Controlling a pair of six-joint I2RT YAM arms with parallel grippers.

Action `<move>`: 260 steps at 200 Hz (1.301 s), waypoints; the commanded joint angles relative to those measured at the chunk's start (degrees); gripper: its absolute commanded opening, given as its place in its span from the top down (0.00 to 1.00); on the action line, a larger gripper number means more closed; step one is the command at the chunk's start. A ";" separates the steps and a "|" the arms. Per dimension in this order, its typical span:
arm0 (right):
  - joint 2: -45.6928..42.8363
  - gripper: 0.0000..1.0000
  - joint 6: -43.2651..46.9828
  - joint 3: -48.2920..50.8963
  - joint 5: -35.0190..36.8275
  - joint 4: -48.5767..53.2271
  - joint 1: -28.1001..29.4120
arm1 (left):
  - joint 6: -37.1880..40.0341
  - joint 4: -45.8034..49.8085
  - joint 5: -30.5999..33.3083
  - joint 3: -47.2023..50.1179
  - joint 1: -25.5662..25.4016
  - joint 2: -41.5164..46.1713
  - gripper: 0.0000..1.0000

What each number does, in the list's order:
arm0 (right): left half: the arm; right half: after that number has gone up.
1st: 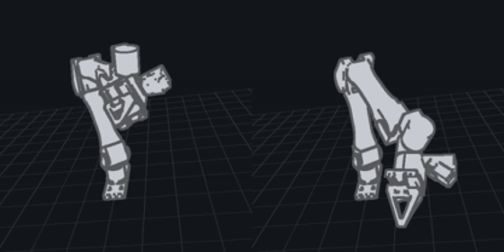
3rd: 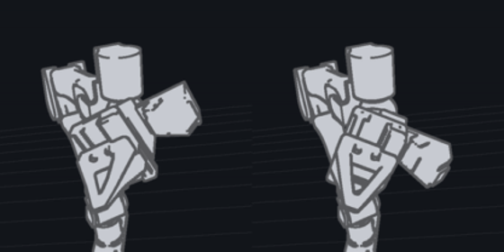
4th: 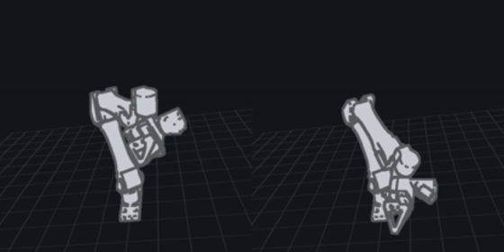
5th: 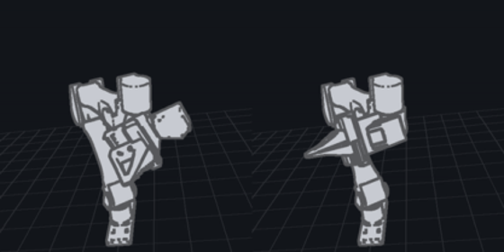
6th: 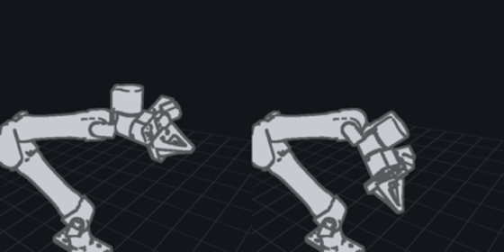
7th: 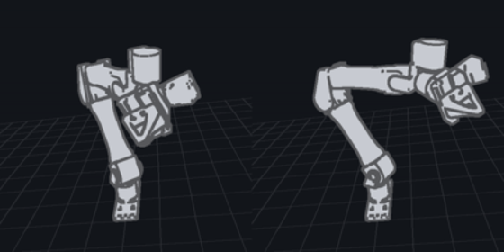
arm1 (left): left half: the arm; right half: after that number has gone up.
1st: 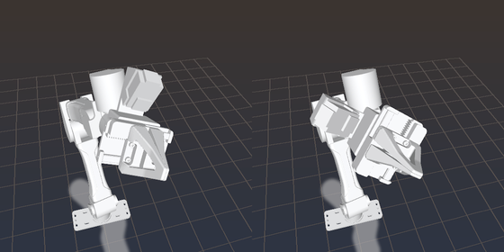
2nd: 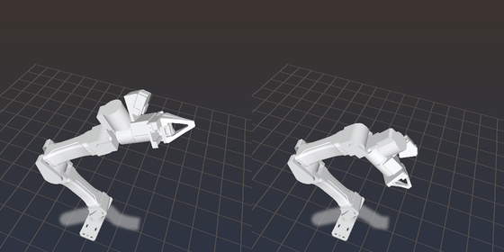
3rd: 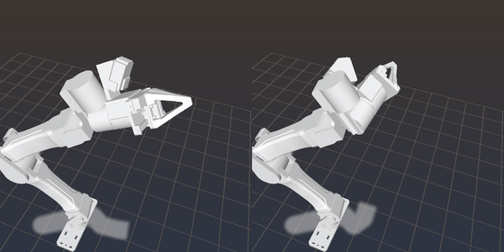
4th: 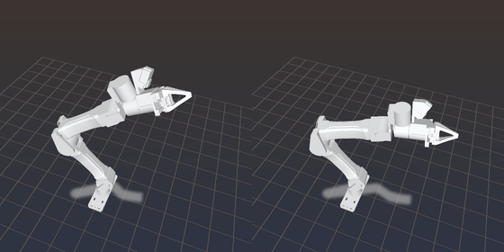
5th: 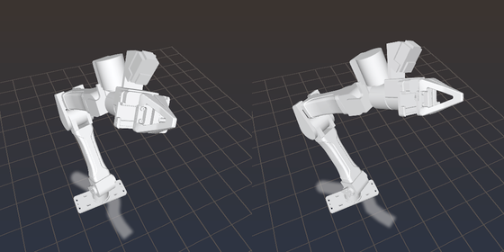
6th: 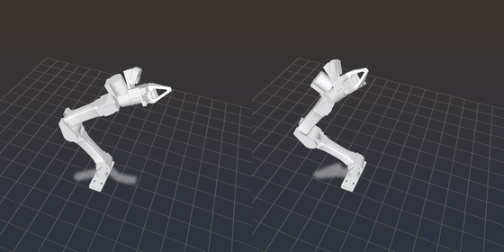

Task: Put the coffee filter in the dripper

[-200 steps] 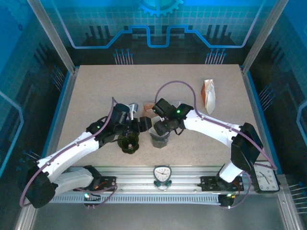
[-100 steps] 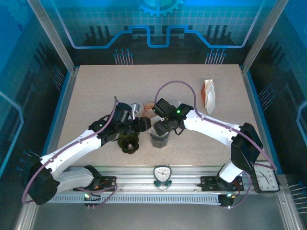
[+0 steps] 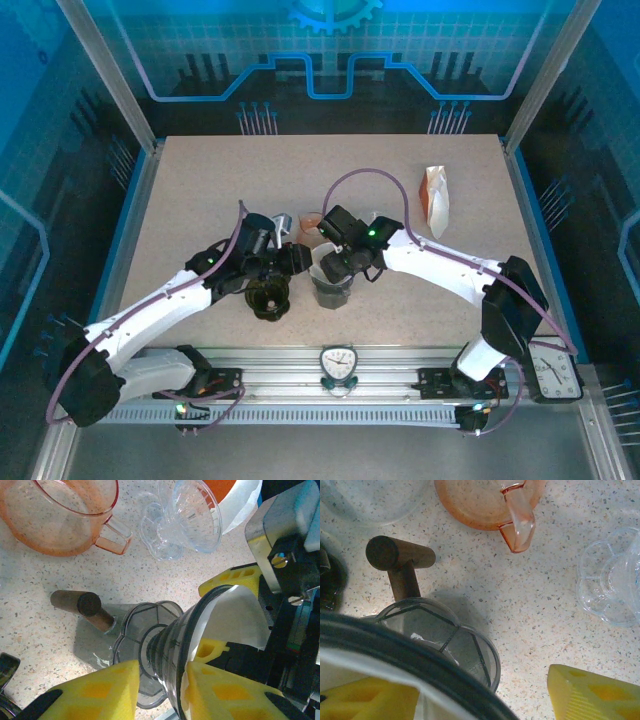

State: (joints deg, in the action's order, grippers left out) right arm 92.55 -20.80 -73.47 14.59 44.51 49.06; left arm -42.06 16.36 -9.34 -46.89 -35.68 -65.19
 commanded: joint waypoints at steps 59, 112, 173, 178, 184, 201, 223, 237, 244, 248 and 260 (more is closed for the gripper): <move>-4.45 0.28 -0.58 -1.27 0.79 0.75 -0.40 | -0.15 0.60 -0.67 0.06 0.15 0.41 0.71; -11.26 0.26 -1.74 -0.60 2.21 1.67 -0.94 | -0.31 0.42 -0.68 0.30 0.16 0.53 0.72; -18.19 0.31 -4.64 6.26 2.75 1.87 -1.98 | -0.65 -0.45 -0.68 0.74 0.10 0.32 0.72; -18.28 0.32 -4.81 6.53 2.79 1.92 -1.99 | -0.64 -0.50 -0.61 0.74 0.08 0.32 0.72; -18.46 0.32 -4.99 6.79 2.81 1.89 -1.98 | -0.61 -0.45 -0.59 0.72 0.10 0.33 0.72; -18.74 0.33 -5.29 7.59 2.83 1.65 -1.98 | -0.51 -0.36 -0.41 0.68 0.11 0.32 0.73; -18.84 0.32 -5.58 8.09 2.55 0.93 -2.03 | -0.64 -0.36 -0.32 0.92 0.10 0.41 0.73; -19.13 0.30 -5.56 7.67 3.04 0.69 -2.03 | -0.73 -0.32 -0.24 0.85 0.08 0.58 0.72; -19.54 0.29 -5.42 7.35 3.41 0.59 -1.97 | -0.74 -0.28 -0.15 0.84 0.16 0.75 0.71; -19.79 0.28 -5.40 7.17 3.49 0.49 -1.95 | -0.75 -0.27 -0.08 0.79 0.12 0.88 0.70; -20.70 0.27 -5.22 6.86 3.86 0.15 -1.98 | -0.67 -0.27 0.03 0.60 0.05 1.36 0.68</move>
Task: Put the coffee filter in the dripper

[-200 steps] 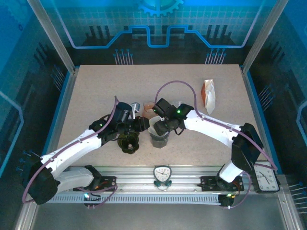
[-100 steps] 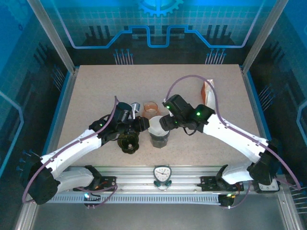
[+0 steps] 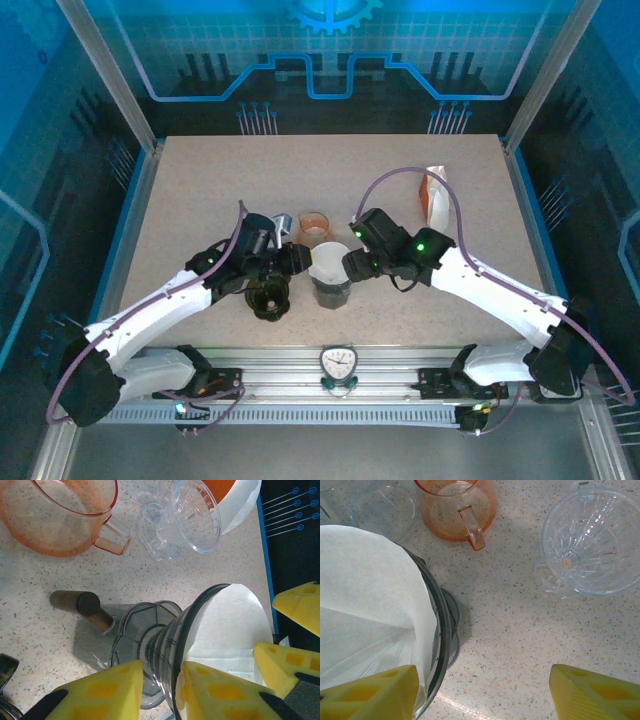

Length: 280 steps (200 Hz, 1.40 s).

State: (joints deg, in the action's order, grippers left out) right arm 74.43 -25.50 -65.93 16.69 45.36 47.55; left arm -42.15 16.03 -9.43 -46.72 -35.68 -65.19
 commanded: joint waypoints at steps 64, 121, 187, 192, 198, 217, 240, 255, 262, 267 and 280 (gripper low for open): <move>-6.31 0.25 -0.14 -0.56 1.85 -2.52 -0.46 | -0.92 0.11 0.03 -0.35 0.00 4.50 0.55; -12.98 0.25 -0.49 2.65 3.65 -5.30 -0.48 | 0.29 4.78 6.78 -1.64 0.97 9.83 0.43; -22.57 0.25 -3.92 14.87 5.02 -10.87 -0.70 | 0.11 7.78 9.58 -1.18 15.15 6.06 0.45; -22.65 0.25 -4.02 15.20 4.87 -10.80 -0.72 | 0.36 7.61 10.20 -1.33 15.56 5.08 0.45; -22.82 0.25 -4.08 15.22 4.70 -10.89 -0.70 | 0.77 7.22 10.95 -1.72 15.96 3.81 0.45; -23.79 0.25 -4.57 18.38 4.43 -11.19 -0.71 | 2.25 6.92 13.75 -3.82 17.45 -1.01 0.45; -25.92 0.25 -5.08 20.46 4.08 -11.61 -0.78 | 3.98 6.02 14.98 -6.26 18.97 -6.77 0.48; -27.41 0.25 -5.39 21.85 3.72 -11.56 -0.82 | 5.03 6.31 14.99 -7.87 19.68 -9.84 0.54; -28.09 0.25 -5.43 22.43 3.62 -11.31 -0.79 | 5.66 6.45 15.02 -8.48 19.77 -11.06 0.54; -28.55 0.25 -5.44 22.79 3.66 -11.20 -0.82 | 6.03 6.56 14.72 -8.92 19.84 -11.88 0.55; -29.71 0.25 -5.66 23.89 3.82 -10.83 -0.93 | 7.04 7.25 14.09 -9.82 19.86 -13.70 0.55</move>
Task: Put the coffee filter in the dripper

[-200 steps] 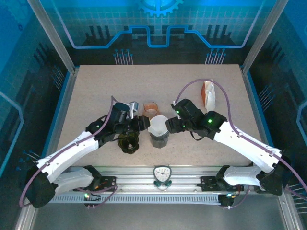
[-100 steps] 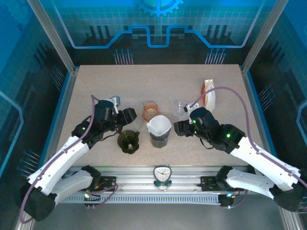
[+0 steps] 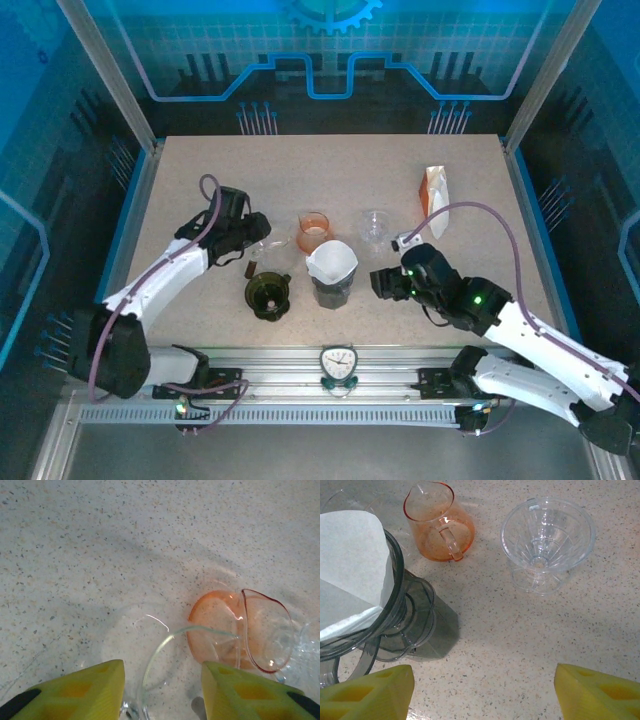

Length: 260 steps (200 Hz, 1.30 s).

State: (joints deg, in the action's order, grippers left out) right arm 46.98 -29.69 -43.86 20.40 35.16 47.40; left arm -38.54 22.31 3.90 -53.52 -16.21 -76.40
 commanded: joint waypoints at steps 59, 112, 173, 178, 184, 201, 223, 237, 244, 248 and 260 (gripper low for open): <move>-5.89 0.24 -2.89 6.35 0.08 -0.22 -1.43 | 6.20 4.82 -0.12 -3.46 0.39 -5.54 0.64; -3.84 0.25 -6.62 9.42 0.02 0.51 -4.32 | 7.25 6.50 0.20 -2.85 0.39 -6.08 0.67; 3.87 0.27 -8.88 15.69 -14.75 -12.37 -8.74 | 7.51 6.70 0.49 -2.04 0.39 -6.48 0.76; 4.51 0.28 -9.00 16.08 -15.46 -13.57 -8.73 | 7.49 6.70 0.51 -1.99 0.39 -6.56 0.77; 5.29 0.28 -9.22 16.46 -16.35 -14.69 -8.76 | 7.54 6.78 0.49 -1.95 0.39 -6.57 0.78; 7.29 0.28 -9.74 17.22 -17.95 -17.46 -8.72 | 7.57 7.20 0.71 -2.17 0.39 -6.52 0.82; 9.64 0.28 -10.53 18.28 -19.86 -21.40 -8.66 | 7.52 7.58 0.98 -2.39 0.39 -6.39 0.86; 11.26 0.30 -11.22 18.94 -21.27 -24.56 -8.68 | 7.25 7.58 1.10 -2.48 0.40 -6.09 0.89; 12.14 0.31 -11.53 19.31 -22.06 -26.08 -8.72 | 7.12 7.59 1.04 -2.47 0.40 -5.95 0.92; 12.57 0.31 -11.73 19.41 -22.39 -26.78 -8.66 | 7.02 7.58 0.98 -2.54 0.39 -5.90 0.93; 14.20 0.33 -12.35 19.84 -23.67 -29.52 -8.64 | 6.62 7.61 0.68 -2.60 0.39 -5.76 0.96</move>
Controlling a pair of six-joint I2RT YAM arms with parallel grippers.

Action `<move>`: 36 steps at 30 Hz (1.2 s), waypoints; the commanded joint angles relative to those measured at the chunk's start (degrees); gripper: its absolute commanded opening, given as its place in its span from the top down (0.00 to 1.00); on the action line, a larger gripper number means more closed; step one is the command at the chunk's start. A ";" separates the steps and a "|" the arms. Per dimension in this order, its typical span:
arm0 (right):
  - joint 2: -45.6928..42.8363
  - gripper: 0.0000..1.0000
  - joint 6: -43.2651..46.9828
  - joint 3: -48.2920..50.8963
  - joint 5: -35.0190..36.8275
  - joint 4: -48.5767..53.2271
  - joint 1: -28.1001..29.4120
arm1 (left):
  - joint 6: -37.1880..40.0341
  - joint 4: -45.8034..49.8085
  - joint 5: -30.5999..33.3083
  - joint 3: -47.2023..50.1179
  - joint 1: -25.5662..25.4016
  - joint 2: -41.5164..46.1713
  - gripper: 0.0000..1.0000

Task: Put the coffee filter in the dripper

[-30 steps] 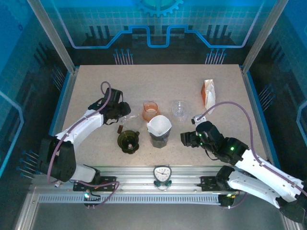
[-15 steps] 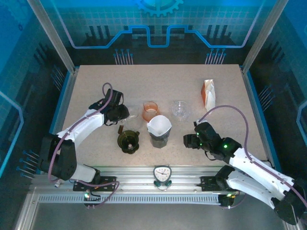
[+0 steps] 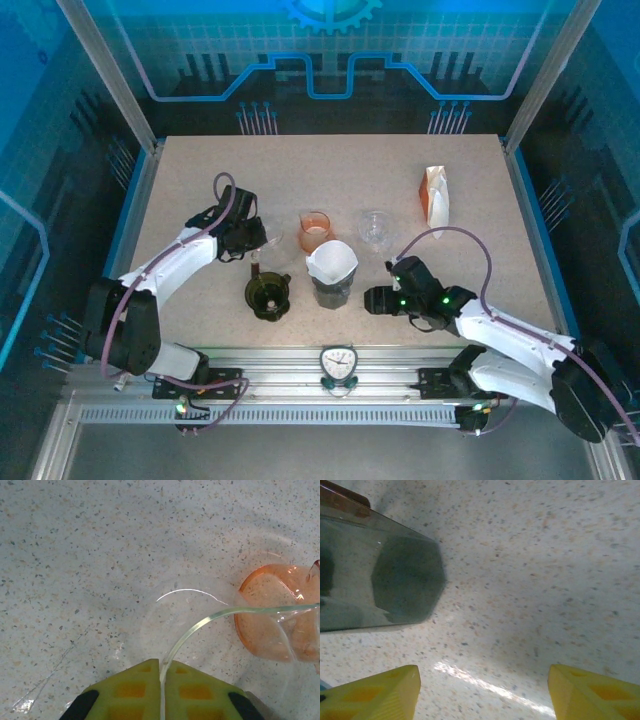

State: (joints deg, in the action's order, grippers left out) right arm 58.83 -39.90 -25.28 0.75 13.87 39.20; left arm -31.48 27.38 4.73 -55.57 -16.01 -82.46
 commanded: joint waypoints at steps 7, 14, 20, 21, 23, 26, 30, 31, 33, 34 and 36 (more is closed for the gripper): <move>5.43 0.38 -3.31 1.64 -5.13 -12.31 0.17 | -1.63 2.94 -1.13 -0.94 0.28 1.10 1.00; 7.37 0.41 -5.07 2.57 -5.85 -14.07 0.79 | -2.54 3.74 -0.99 -1.55 1.90 3.81 1.00; 7.81 0.42 -6.04 3.44 -6.72 -15.56 1.79 | -2.88 5.30 -0.78 -2.95 2.65 4.92 1.00; 8.24 0.42 -6.34 3.58 -6.94 -16.33 1.90 | -3.01 5.76 -0.37 -3.13 2.88 5.36 1.00; 9.34 0.43 -6.58 3.70 -7.75 -18.58 2.15 | -3.10 6.25 -0.31 -3.14 3.54 6.32 1.00; 11.37 0.44 -7.09 3.66 -8.50 -22.72 2.79 | -3.15 7.18 -1.64 -3.22 5.05 7.78 1.00; 14.65 0.45 -7.21 2.65 -9.41 -27.47 3.40 | -2.64 9.63 -2.46 -3.87 6.24 9.49 1.00; 15.62 0.45 -7.20 2.16 -9.45 -28.29 3.42 | -2.54 10.42 -2.45 -4.08 6.42 9.88 1.00; 17.80 0.46 -6.97 1.05 -9.76 -29.75 3.37 | -2.35 11.45 -2.94 -4.11 6.87 10.58 1.00; 19.20 0.46 -7.01 0.49 -10.04 -31.38 3.42 | -2.27 11.84 -3.36 -4.11 7.08 10.98 1.00; 21.42 0.47 -7.13 -0.51 -10.51 -33.52 3.55 | -2.14 12.59 -3.98 -4.11 7.39 11.73 1.00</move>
State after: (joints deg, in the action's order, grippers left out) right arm 77.43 -46.54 -23.18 -8.67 -13.19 42.06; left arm -33.50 37.78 3.20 -57.41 -9.50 -73.21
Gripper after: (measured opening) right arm 0.533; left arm 0.058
